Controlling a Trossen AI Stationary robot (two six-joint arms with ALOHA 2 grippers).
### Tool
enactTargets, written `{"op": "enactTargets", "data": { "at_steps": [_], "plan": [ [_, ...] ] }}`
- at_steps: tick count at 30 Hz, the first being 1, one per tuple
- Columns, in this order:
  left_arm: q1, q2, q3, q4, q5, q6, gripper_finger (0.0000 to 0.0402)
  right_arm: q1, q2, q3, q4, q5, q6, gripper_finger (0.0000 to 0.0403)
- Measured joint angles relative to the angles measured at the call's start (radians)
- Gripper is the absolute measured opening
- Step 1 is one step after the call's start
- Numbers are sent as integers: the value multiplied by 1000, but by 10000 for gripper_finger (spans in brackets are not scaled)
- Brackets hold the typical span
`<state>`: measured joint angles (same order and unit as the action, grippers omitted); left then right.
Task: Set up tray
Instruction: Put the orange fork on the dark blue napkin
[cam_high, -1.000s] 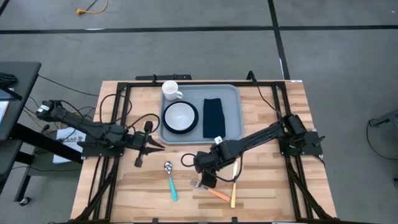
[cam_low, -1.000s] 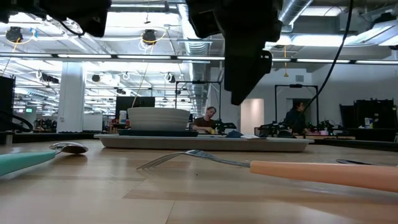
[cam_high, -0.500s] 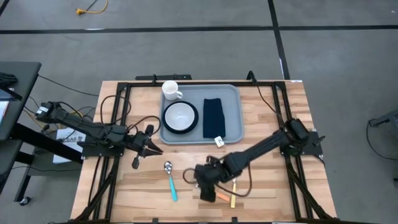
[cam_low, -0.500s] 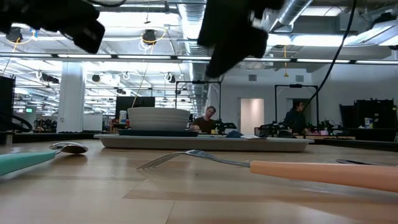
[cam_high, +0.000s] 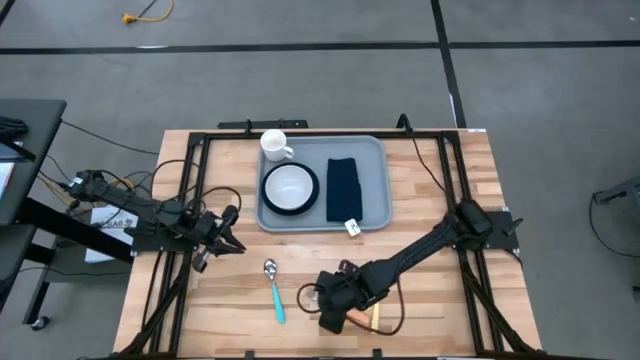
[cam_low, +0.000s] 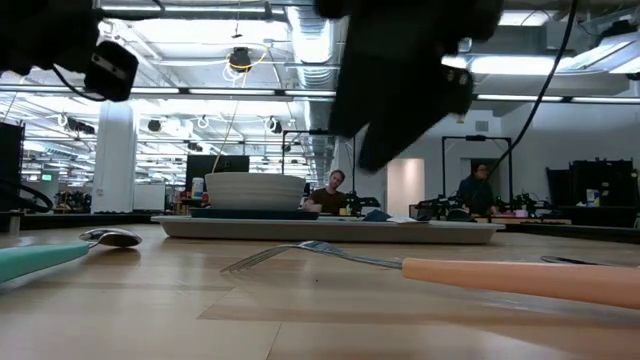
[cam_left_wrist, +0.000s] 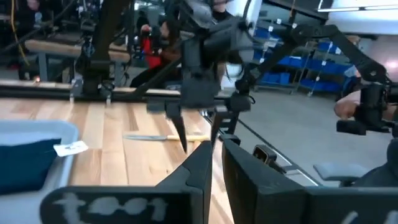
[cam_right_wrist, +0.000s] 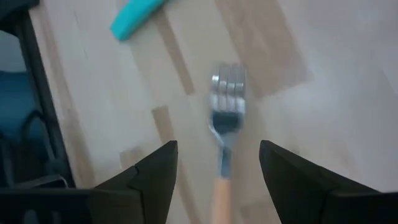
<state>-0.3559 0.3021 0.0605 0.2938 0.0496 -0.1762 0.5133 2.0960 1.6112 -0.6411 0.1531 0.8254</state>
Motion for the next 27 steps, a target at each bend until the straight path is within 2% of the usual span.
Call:
{"op": "enactTargets", "data": {
  "at_steps": [8,18,27],
  "plan": [
    [-6,-55,-1,-124,16,42,25,-5,53,1,9,-16,21,218],
    [-6,-52,-1,-127,16,46,25,-5,53,2,-17,3,-3,218],
    [-6,-52,-1,-145,13,46,25,-3,141,6,25,-43,-14,218]
  ]
}}
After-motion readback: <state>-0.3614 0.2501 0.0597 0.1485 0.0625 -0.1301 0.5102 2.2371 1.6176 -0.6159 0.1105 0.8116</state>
